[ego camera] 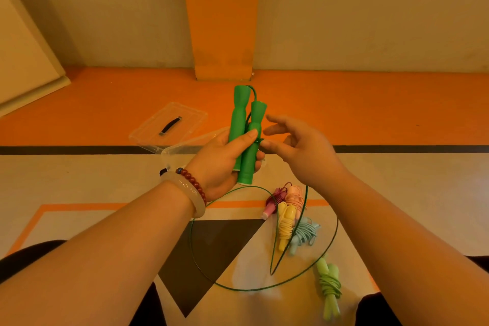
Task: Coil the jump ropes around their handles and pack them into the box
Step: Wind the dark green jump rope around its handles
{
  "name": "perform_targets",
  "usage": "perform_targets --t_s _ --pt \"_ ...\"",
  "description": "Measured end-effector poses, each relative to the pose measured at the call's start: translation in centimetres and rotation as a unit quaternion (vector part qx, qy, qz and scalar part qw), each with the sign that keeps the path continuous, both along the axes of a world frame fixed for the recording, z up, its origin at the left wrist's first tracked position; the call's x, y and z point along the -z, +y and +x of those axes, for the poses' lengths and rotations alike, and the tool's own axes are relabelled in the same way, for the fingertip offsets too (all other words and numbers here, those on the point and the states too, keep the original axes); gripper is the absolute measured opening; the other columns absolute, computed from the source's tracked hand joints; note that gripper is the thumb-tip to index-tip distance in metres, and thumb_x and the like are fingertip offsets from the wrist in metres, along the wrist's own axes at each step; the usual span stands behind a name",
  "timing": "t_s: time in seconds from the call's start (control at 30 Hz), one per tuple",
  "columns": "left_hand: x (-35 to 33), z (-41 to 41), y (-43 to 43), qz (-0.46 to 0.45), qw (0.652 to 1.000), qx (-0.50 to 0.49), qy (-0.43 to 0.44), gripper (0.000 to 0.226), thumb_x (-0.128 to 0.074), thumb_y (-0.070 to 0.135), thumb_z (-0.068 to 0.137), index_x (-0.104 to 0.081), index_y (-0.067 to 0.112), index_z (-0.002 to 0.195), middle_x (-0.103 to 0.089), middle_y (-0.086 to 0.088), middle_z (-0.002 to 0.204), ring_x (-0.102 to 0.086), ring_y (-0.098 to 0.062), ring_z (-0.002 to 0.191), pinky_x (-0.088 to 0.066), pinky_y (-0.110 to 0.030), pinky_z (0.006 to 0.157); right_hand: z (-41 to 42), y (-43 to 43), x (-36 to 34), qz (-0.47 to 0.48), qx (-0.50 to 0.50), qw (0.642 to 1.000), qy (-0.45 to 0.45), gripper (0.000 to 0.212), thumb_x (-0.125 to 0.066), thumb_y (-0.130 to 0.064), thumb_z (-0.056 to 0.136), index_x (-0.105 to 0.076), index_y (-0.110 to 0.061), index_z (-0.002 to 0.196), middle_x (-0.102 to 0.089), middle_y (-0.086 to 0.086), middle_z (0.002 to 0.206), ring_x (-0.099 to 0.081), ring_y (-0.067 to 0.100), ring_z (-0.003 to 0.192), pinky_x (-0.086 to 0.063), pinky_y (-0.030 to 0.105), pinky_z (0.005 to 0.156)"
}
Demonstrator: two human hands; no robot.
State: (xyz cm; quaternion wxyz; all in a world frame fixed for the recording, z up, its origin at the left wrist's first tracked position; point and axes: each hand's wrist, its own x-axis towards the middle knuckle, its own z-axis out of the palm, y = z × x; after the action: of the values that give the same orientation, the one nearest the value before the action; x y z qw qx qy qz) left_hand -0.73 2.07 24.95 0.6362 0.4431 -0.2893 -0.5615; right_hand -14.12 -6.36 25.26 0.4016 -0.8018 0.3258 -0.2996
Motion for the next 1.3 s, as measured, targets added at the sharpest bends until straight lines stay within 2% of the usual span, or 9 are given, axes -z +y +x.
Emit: perform_targets --t_s 0.1,0.23,0.43,0.57,0.73,0.83,1.0,1.17,1.3 --pt "-0.1 0.2 0.2 0.002 1.0 0.021 -0.014 0.016 -0.05 0.013 0.096 -0.057 0.011 0.11 -0.062 -0.003 0.078 -0.061 -0.01 0.064 -0.054 -0.023 0.061 0.0 0.3 0.0 0.036 -0.031 0.998 -0.029 0.04 -0.064 -0.017 0.091 -0.057 -0.033 0.126 -0.068 -0.015 0.107 -0.052 0.015 0.072 -0.045 0.022 0.068" --pt "-0.1 0.1 0.4 0.032 0.996 0.027 -0.085 0.015 -0.051 0.011 0.097 -0.057 0.016 0.11 -0.062 -0.004 0.087 -0.065 -0.009 0.068 -0.059 -0.03 0.065 0.0 0.4 0.0 0.069 -0.009 0.997 -0.045 0.028 -0.063 -0.013 0.091 -0.067 -0.02 0.118 -0.073 -0.001 0.102 -0.067 0.016 0.099 -0.052 0.032 0.09" --pt "-0.2 0.1 0.4 0.071 0.994 0.017 -0.075 0.012 -0.052 0.015 0.097 -0.06 0.016 0.105 -0.063 -0.003 0.083 -0.059 -0.009 0.058 -0.054 -0.029 0.058 0.2 1.0 0.0 0.092 -0.005 0.994 -0.056 0.024 -0.065 -0.012 0.089 -0.07 -0.017 0.113 -0.071 -0.008 0.087 -0.061 -0.013 0.078 -0.044 0.004 0.072" --pt "0.1 -0.4 0.0 0.066 0.996 -0.01 -0.063 0.027 -0.05 0.043 0.095 -0.056 0.017 0.103 -0.056 0.004 0.065 -0.046 -0.01 0.05 -0.038 -0.024 0.05 0.7 1.6 0.1 0.054 0.013 0.997 -0.051 0.016 -0.065 -0.015 0.09 -0.074 -0.018 0.102 -0.07 -0.01 0.082 -0.059 -0.013 0.073 -0.041 0.005 0.066" --pt "0.3 -0.2 -0.1 0.067 0.997 -0.017 -0.027 0.021 -0.051 0.033 0.097 -0.057 0.013 0.103 -0.058 -0.001 0.071 -0.05 -0.012 0.05 -0.044 -0.025 0.048 0.8 1.7 0.0 0.053 0.017 0.997 -0.053 0.016 -0.063 -0.015 0.092 -0.075 -0.017 0.102 -0.072 -0.008 0.083 -0.061 -0.009 0.079 -0.043 0.006 0.07" --pt "0.1 -0.1 -0.1 0.054 0.998 0.017 0.009 0.019 -0.052 0.03 0.094 -0.055 0.013 0.1 -0.058 -0.001 0.073 -0.053 -0.01 0.053 -0.046 -0.023 0.047 0.5 1.3 0.0 0.091 0.033 0.992 -0.077 0.016 -0.063 -0.014 0.091 -0.074 -0.017 0.103 -0.073 -0.006 0.086 -0.067 0.005 0.089 -0.05 0.017 0.076" --pt "-0.1 -0.1 -0.1 0.071 0.996 0.048 0.026 0.054 -0.042 0.062 0.079 -0.059 0.015 0.098 -0.06 0.002 0.072 -0.054 -0.01 0.056 -0.05 -0.026 0.051 0.4 1.4 0.3 0.106 0.046 0.987 -0.111 0.019 -0.064 -0.015 0.091 -0.072 -0.029 0.101 -0.074 -0.008 0.085 -0.069 0.01 0.091 -0.052 0.025 0.081" --pt "0.2 -0.2 -0.2 0.063 0.995 0.002 -0.077 0.051 -0.029 0.059 0.093 -0.06 0.023 0.111 -0.07 -0.003 0.084 -0.064 -0.014 0.062 -0.053 -0.032 0.064 0.6 1.8 0.4 0.109 0.051 0.984 -0.13 0.023 -0.064 -0.015 0.091 -0.071 -0.019 0.112 -0.075 -0.002 0.097 -0.07 0.01 0.093 -0.054 0.023 0.083" --pt "1.1 -0.3 -0.2 0.043 0.98 -0.045 -0.19 0.049 -0.035 0.072 0.086 -0.062 0.037 0.108 -0.07 -0.006 0.108 -0.067 -0.027 0.096 -0.055 -0.043 0.083 0.7 2.1 0.3 0.102 0.065 0.982 -0.146 0.021 -0.064 -0.014 0.091 -0.072 -0.02 0.109 -0.074 -0.007 0.1 -0.069 0.006 0.095 -0.054 0.021 0.084"
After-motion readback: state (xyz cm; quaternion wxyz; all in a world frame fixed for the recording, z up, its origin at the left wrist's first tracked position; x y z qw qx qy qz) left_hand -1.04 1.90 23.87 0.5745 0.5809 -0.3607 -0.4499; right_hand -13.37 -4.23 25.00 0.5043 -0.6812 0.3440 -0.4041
